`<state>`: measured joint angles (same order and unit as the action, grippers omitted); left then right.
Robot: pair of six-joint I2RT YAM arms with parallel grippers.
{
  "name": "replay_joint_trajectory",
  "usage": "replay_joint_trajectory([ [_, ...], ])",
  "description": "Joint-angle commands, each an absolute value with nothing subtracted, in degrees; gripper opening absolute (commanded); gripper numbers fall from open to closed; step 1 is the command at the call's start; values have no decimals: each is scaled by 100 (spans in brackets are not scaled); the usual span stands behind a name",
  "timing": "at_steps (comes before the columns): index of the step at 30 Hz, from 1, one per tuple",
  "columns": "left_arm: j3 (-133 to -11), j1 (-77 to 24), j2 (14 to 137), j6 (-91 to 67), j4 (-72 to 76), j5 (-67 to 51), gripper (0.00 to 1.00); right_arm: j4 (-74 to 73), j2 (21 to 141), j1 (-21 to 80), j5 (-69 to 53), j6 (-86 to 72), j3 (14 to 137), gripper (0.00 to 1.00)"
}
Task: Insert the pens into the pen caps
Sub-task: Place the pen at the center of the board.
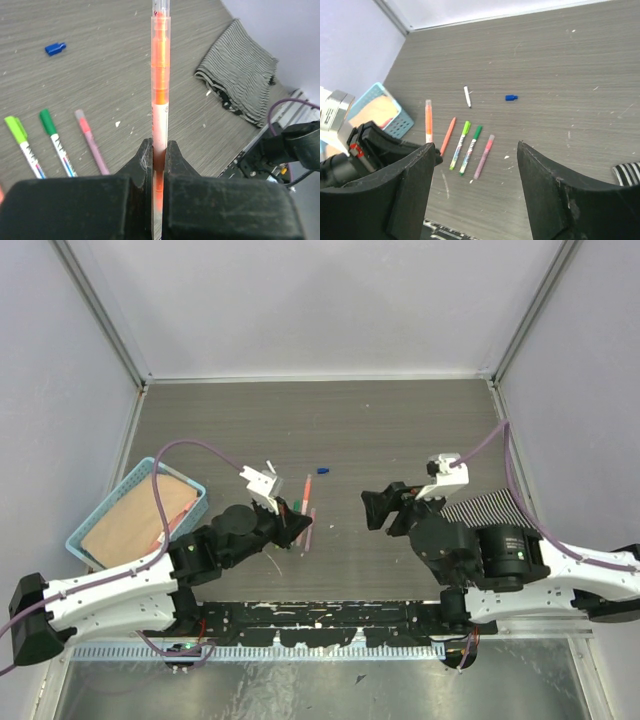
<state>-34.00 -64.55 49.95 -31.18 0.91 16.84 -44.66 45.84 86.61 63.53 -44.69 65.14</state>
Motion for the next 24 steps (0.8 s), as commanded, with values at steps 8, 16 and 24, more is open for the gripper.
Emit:
replay_joint_trajectory([
  [8, -4114, -6464, 5957, -3737, -1050, 1965, 0, -3628, 5504, 5221, 2666, -2998, 6722, 71],
  [16, -5055, -6460, 7556, -4098, -1752, 1652, 0, -3089, 4943, 2906, 28, -3187, 5514, 71],
  [24, -5613, -6465, 8714, -4446, -2194, 1787, 0, -3067, 4407, 2163, -566, -3379, 4815, 71],
])
